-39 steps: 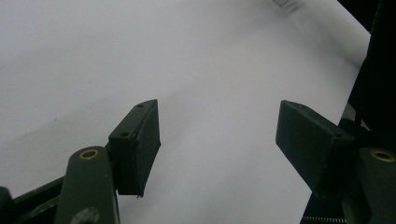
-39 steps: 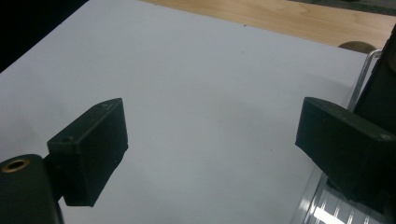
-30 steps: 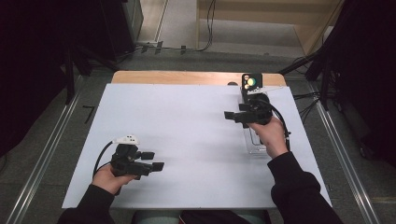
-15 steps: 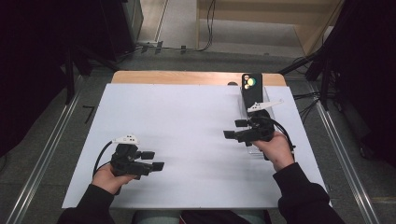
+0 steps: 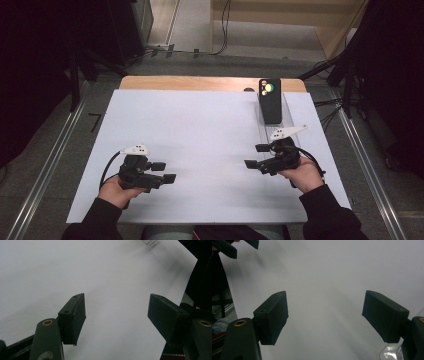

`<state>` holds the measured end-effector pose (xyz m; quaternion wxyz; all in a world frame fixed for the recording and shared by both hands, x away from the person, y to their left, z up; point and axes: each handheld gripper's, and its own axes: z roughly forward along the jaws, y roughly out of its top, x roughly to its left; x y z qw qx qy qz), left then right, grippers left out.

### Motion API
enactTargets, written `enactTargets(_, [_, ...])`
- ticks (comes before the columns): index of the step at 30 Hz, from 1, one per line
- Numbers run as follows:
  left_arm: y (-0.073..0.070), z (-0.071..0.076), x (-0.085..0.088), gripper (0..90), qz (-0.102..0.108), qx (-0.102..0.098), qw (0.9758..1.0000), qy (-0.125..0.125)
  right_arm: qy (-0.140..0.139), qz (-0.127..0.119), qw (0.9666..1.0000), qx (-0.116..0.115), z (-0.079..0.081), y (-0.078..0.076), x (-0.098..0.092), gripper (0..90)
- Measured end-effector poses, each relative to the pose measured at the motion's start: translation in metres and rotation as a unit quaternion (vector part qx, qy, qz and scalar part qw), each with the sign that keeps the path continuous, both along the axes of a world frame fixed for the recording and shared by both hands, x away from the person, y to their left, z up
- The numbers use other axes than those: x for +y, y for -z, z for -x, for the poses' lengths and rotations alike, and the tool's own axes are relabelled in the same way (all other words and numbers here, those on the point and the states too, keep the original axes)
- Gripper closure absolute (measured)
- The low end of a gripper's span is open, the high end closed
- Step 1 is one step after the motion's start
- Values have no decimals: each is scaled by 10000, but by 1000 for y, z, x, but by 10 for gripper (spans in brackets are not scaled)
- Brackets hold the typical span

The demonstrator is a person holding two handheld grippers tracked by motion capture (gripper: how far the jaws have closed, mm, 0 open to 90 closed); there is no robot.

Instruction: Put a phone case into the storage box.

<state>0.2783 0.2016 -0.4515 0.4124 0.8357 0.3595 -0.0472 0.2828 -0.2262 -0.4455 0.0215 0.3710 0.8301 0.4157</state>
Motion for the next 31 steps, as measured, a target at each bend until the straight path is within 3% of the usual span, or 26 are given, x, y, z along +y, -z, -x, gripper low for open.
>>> enactTargets(8, [-2, 5, 3, 308, 73, -33, 10000, 53, 60, 50, 10000, -44, 15, 11, -15, 190])
enactTargets(20, [0, 9, 4, 308, 10, -62, 9999, 117, 255, 246, 9994, 59, 31, 28, -35, 190])
enactTargets(27, [0, 10, 6, 308, 40, -118, 9999, 72, 250, 364, 9990, 103, 34, 35, -39, 190])
enactTargets(31, [1, 9, 6, 308, 20, -83, 9999, 70, 233, 357, 9988, 246, 34, 37, -37, 180])
